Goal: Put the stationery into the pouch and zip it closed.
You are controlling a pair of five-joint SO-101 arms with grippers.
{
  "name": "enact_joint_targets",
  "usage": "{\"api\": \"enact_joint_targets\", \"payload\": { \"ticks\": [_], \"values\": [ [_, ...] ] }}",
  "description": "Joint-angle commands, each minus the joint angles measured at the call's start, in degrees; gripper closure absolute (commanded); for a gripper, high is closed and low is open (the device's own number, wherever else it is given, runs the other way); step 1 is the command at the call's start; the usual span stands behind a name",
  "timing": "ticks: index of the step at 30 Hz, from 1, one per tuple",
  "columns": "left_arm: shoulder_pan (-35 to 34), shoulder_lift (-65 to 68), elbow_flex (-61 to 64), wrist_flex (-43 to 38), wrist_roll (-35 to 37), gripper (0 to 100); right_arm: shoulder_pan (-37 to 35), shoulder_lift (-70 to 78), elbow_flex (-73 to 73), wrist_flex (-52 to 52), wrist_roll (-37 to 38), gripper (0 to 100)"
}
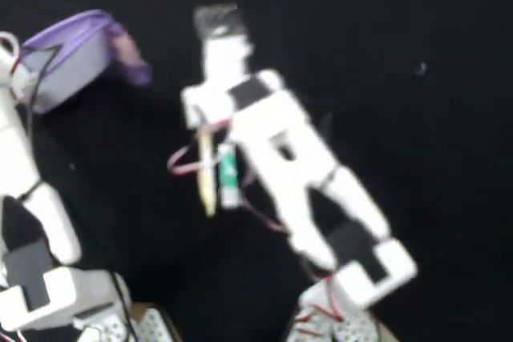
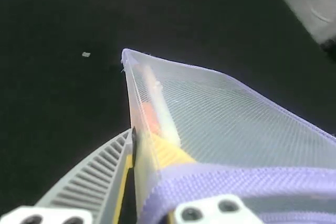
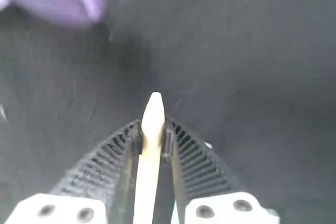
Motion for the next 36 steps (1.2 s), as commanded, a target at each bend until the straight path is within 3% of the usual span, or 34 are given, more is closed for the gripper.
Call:
{"api": "enact_joint_targets", "payload": {
  "ticks": [1, 7, 22, 29, 36],
  "values": [
    [7.0, -0.4, -11.0, 6.2, 0.3, 97, 6.2, -11.6, 0.4, 0.4, 0.5, 98.8],
    [12.4, -0.4, -12.1, 7.6, 0.3, 97, 11.5, -23.9, 3.6, -2.0, 0.5, 98.8],
    [23.6, -1.0, -11.8, 16.4, -1.3, 97, 11.3, -53.4, 26.1, -27.8, 4.1, 98.8],
    [26.4, -0.5, -6.4, 13.5, -1.3, 97, 11.3, -69.4, 34.9, -34.1, 4.1, 98.8],
    [27.9, -0.9, 0.2, 8.8, -1.3, 97, 4.2, -74.6, 37.8, -40.1, 4.1, 98.8]
  ]
}}
